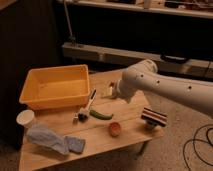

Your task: Wipe red bowl with brush

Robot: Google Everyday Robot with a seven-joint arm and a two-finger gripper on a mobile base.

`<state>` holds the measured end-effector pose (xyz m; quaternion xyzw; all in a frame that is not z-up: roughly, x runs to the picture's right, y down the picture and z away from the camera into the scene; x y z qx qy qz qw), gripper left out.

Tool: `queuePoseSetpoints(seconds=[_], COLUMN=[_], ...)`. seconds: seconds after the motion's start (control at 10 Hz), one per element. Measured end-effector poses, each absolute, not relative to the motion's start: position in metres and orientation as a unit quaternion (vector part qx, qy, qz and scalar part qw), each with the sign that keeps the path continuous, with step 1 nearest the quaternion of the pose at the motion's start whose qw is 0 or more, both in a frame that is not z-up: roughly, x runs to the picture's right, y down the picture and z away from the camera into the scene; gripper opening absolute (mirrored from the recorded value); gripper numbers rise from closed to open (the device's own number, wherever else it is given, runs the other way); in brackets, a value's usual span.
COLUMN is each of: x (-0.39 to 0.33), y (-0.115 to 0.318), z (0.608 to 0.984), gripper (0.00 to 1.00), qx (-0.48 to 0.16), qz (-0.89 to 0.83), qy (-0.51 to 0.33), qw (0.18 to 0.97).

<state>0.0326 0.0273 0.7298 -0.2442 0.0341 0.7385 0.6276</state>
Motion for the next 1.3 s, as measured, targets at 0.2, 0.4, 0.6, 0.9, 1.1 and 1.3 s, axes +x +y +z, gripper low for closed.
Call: queuePoseSetpoints(seconds=[0.2,0.4,0.6,0.9,1.1,1.3], x=[0.013,0.010,0.012,-0.010,-0.017,-0.019], y=[0.012,0.004,0.001,-0.009,-0.006,-0.001], z=[0.743,0.773,0.797,0.823,0.844,0.862], gripper=[0.80,0.80,0.80,0.80,0.80,0.80], qx=[-0.243,-0.248,-0.261,-0.273,-0.276,-0.285], qz=[0.748,0.770,0.781,0.785,0.792,0.799], qy=[0.033,0.046,0.060,0.078,0.098,0.111], qw=[0.616,0.587,0.564,0.550,0.536,0.519])
